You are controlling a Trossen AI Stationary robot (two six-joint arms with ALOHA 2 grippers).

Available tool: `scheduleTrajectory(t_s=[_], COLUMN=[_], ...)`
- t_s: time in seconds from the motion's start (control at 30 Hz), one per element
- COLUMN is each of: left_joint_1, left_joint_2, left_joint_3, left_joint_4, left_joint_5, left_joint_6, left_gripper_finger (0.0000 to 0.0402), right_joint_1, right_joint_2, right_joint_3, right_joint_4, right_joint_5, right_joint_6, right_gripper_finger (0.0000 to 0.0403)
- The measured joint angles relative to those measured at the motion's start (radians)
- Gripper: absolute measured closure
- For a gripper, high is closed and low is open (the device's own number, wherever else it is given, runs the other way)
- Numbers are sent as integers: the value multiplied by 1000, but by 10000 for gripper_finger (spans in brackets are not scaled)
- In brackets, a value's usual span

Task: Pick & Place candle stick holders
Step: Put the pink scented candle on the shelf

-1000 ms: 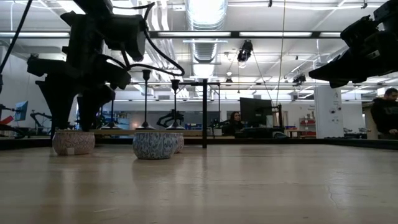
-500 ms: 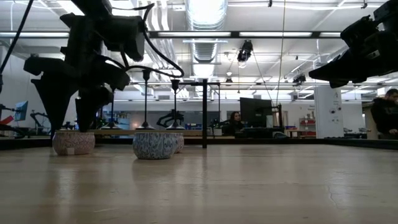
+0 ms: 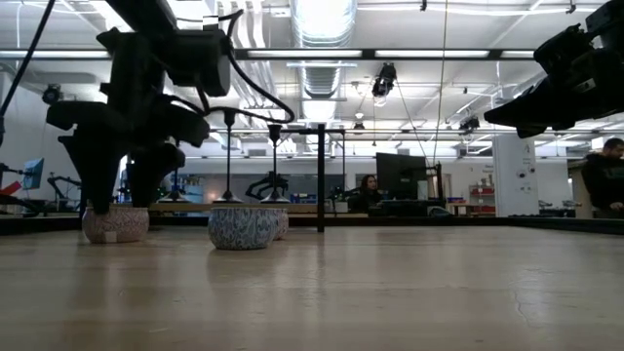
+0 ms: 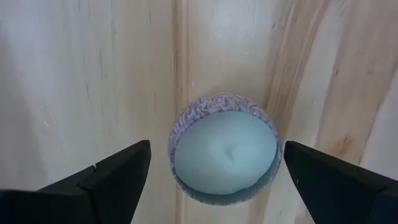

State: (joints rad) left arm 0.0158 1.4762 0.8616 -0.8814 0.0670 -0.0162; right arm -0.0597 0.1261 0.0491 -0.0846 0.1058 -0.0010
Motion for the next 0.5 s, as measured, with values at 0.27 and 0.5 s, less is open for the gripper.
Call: scheduleTrajectory(t_s=[0.27,0.5], left_joint_1=[0,0], left_joint_2=[55,89], left_joint_3=[0,-2], left_joint_4=[16,26], left_joint_5=[-2,-9], left_joint_6=[0,-4], left_gripper_finger=[28,28], right_joint_1=[0,0], right_joint_2=[0,0], right_joint_3=[0,0], right_joint_4=[0,0], right_joint_5=[0,0], right_joint_6=[0,0], right_gripper_finger=[394,394])
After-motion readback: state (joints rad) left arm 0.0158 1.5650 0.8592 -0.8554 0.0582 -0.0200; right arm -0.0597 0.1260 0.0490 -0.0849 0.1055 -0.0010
